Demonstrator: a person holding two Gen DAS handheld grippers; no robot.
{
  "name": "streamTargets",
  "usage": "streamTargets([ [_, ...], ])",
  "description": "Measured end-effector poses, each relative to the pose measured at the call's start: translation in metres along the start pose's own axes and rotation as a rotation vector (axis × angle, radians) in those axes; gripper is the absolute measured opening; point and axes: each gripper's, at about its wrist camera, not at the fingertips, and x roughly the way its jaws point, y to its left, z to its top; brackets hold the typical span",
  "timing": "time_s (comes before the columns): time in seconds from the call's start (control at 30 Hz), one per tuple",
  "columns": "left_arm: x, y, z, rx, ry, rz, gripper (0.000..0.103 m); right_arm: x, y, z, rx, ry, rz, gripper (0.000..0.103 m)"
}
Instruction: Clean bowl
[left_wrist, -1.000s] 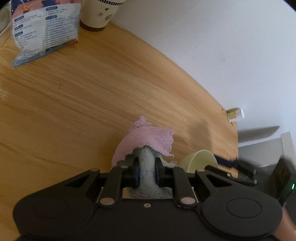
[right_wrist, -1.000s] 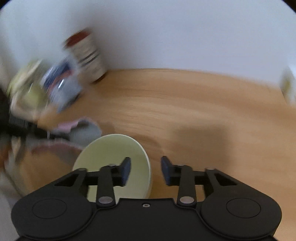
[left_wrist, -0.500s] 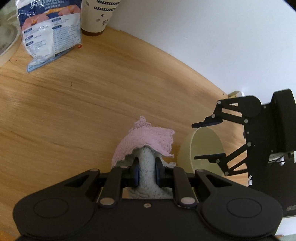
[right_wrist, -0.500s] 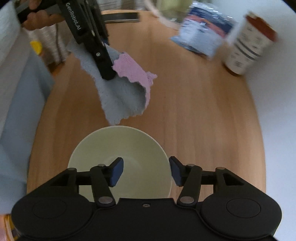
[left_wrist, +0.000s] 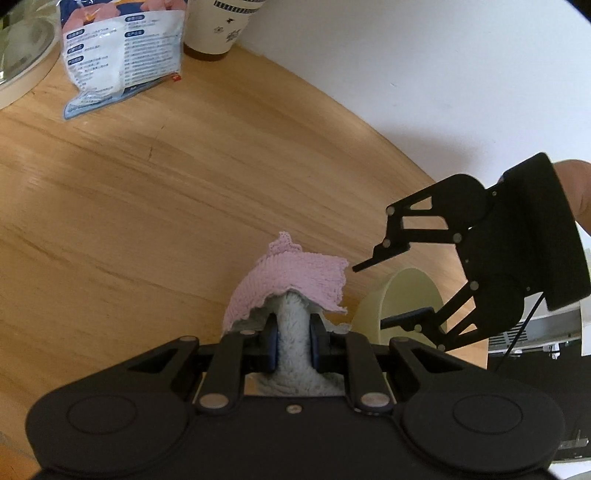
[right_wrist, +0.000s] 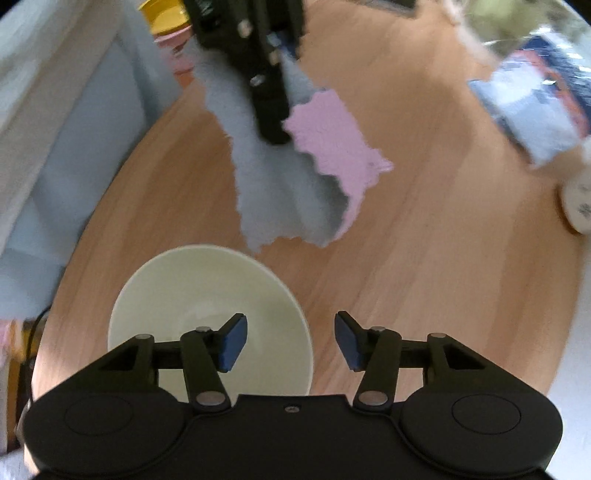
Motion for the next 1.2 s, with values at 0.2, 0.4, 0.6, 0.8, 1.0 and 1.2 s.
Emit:
streamTargets([
  [0.2, -0.004, -0.006, -0.003, -0.011, -0.006, 0.022, 0.015, 0.012, -0.006, 0.000, -0.008, 0.021, 0.055, 0.041],
  [0.4, -0.002, -0.007, -0.002, -0.037, -0.002, 0.039, 0.015, 0.011, -0.003, -0.011, 0.065, 0.008, 0.093, 0.027],
  [0.6, 0.000, -0.009, 0.000, -0.051, -0.004, 0.048, 0.015, 0.001, 0.014, -0.033, 0.190, -0.011, 0.029, 0.021],
  [0.8, 0.005, -0.015, 0.002, -0.022, 0.001, 0.033, 0.015, -0.011, 0.043, -0.077, 0.439, -0.110, -0.026, 0.018],
  [1.0, 0.017, -0.023, 0.003, 0.020, 0.023, 0.017, 0.015, -0.018, 0.093, -0.106, 0.582, -0.179, -0.103, 0.013],
  [1.2, 0.019, -0.036, 0.009, 0.099, 0.046, -0.033, 0.015, -0.029, 0.103, -0.078, 0.706, -0.170, -0.261, 0.013],
])
